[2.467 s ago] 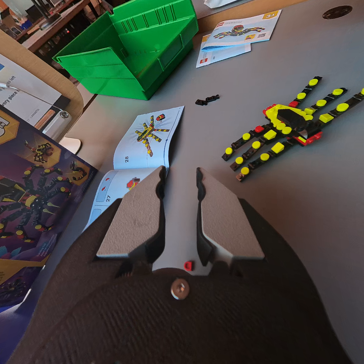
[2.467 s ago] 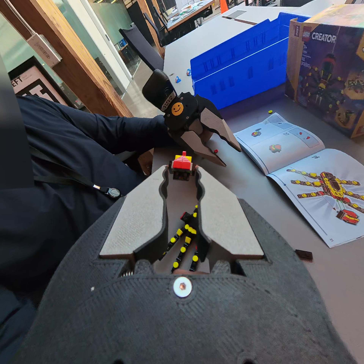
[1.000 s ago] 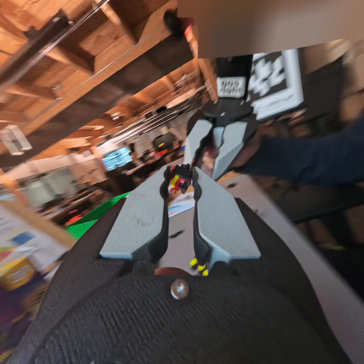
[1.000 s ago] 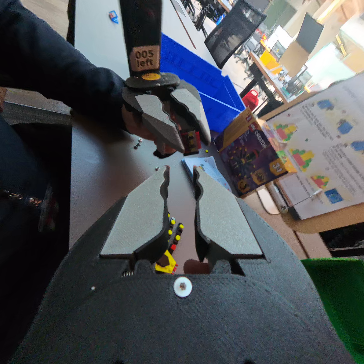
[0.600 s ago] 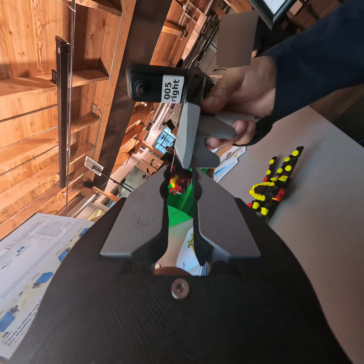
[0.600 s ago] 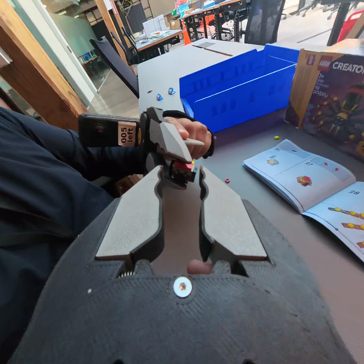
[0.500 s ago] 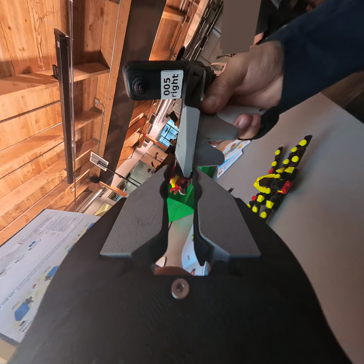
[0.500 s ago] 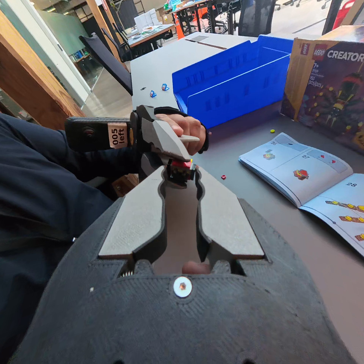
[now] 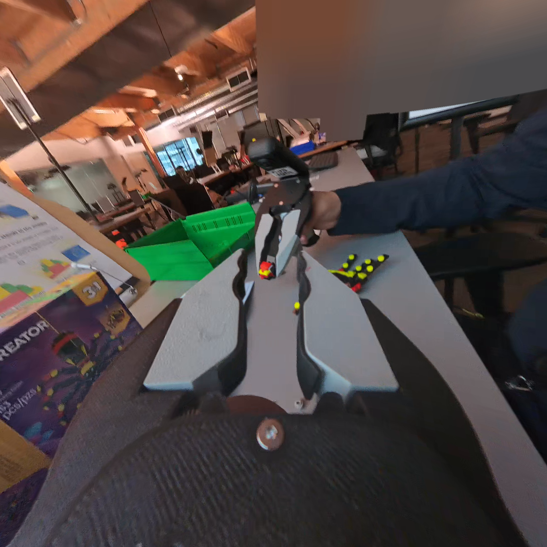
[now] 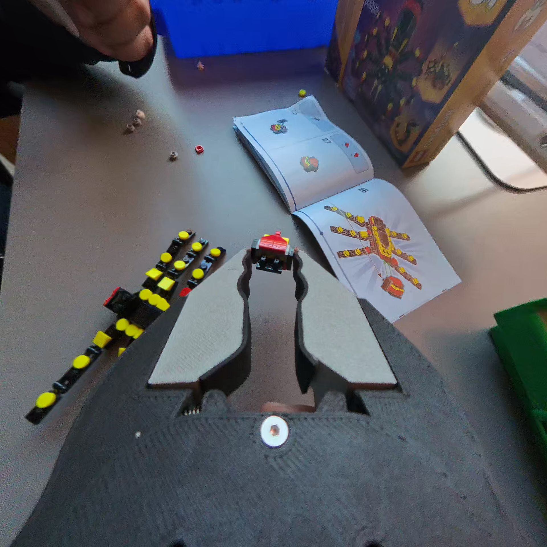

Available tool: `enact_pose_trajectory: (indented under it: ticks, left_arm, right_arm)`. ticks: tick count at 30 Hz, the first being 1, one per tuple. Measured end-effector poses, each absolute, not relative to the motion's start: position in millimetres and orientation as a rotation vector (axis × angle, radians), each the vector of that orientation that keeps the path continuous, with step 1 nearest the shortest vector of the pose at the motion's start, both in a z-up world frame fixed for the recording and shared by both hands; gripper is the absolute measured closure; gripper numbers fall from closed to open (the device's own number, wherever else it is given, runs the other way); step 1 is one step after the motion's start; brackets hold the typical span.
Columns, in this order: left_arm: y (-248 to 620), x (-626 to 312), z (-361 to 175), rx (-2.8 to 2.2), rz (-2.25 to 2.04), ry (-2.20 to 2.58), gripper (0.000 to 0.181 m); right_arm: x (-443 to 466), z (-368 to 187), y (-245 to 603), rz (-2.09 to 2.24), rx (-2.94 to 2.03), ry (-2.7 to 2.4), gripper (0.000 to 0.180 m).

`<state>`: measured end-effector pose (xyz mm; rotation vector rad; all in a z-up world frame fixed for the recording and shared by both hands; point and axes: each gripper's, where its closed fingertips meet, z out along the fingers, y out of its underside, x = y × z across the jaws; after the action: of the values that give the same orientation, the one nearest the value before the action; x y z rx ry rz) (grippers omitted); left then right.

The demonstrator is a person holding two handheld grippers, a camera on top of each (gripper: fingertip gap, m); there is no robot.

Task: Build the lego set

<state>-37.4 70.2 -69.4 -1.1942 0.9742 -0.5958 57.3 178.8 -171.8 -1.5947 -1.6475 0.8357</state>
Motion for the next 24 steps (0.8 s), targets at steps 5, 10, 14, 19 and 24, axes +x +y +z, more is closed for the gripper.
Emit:
enact_pose_trajectory:
  ticks: [5, 10, 14, 19, 24]
  left_arm:
    - [88, -32, -98, -1.329, -0.565, 0.967, 0.155]
    - [101, -25, -119, -1.44, -0.523, 0.952, 0.15]
    - [105, -24, -120, -1.461, -0.543, 0.928, 0.149]
    - [102, -32, -113, -1.436, -0.536, 0.924, 0.148]
    - [108, -46, -106, -1.45, -0.566, 0.847, 0.148]
  right_arm:
    - [50, -204, 182, 0.82, -1.589, -1.848, 0.155]
    - [50, -215, 173, 0.816, -1.566, -1.91, 0.155]
    - [53, -215, 171, 0.841, -1.561, -1.924, 0.152]
    - [55, -213, 168, 0.876, -1.564, -1.926, 0.14]
    - [53, -191, 175, 0.954, -1.487, -1.802, 0.137]
